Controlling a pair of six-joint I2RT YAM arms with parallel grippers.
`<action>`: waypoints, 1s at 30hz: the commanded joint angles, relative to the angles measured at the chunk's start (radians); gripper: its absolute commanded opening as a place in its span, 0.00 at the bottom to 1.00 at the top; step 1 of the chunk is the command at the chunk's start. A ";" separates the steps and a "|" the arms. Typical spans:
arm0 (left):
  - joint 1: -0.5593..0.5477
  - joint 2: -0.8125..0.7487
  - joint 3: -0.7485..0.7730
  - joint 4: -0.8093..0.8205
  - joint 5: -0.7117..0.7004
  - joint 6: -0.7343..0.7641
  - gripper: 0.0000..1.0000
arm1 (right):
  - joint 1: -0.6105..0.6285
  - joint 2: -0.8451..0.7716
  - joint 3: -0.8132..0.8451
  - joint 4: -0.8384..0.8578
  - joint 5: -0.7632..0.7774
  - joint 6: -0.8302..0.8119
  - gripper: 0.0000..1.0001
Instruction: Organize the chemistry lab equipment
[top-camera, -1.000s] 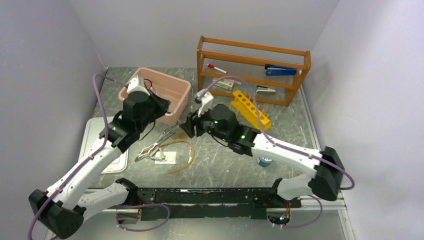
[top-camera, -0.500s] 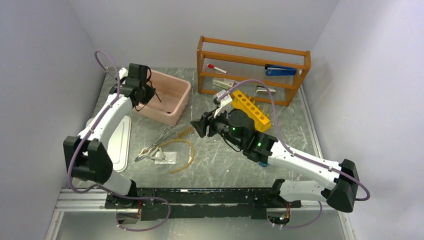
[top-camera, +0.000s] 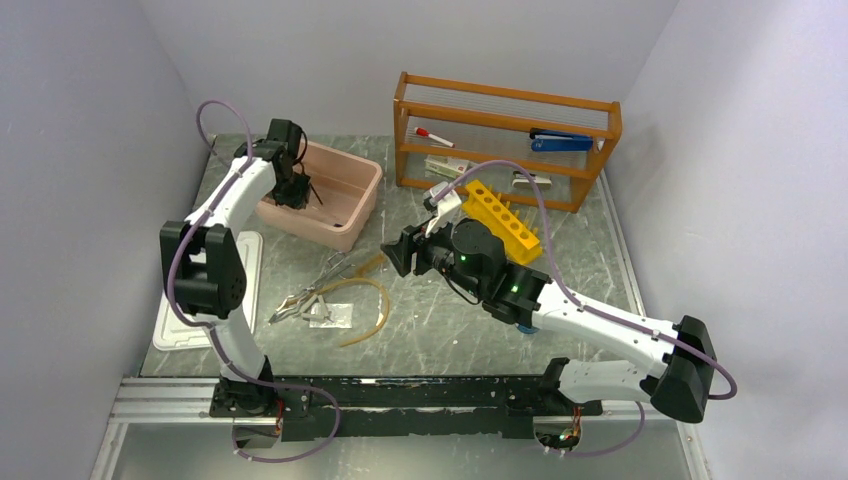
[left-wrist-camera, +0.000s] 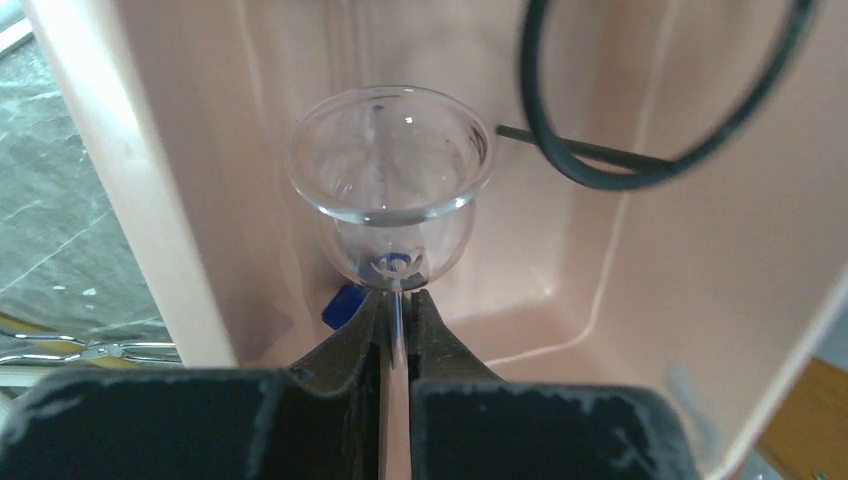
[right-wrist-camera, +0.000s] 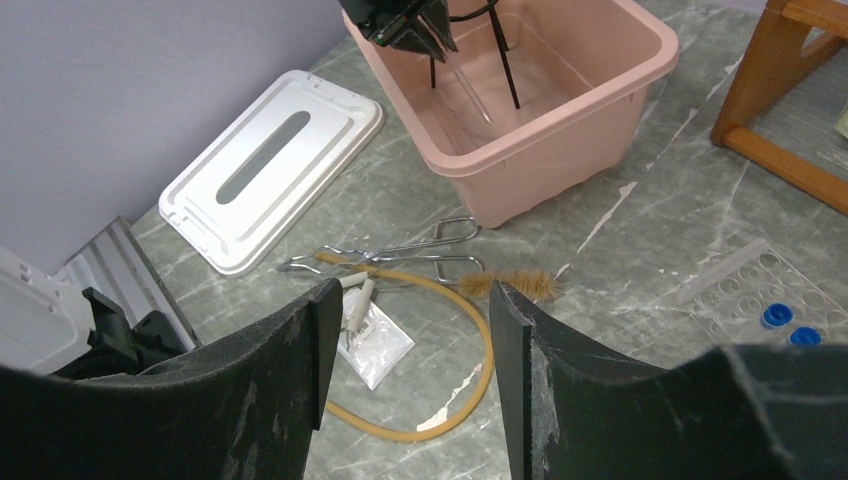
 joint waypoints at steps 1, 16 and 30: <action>0.012 0.012 -0.007 -0.065 0.060 -0.067 0.05 | -0.005 0.011 0.006 0.010 0.019 -0.001 0.59; 0.029 0.110 0.024 -0.073 0.034 -0.123 0.07 | -0.004 0.013 0.016 -0.002 0.009 0.011 0.59; 0.030 0.130 0.082 -0.105 -0.041 -0.096 0.22 | -0.004 -0.002 0.014 -0.007 0.017 0.004 0.59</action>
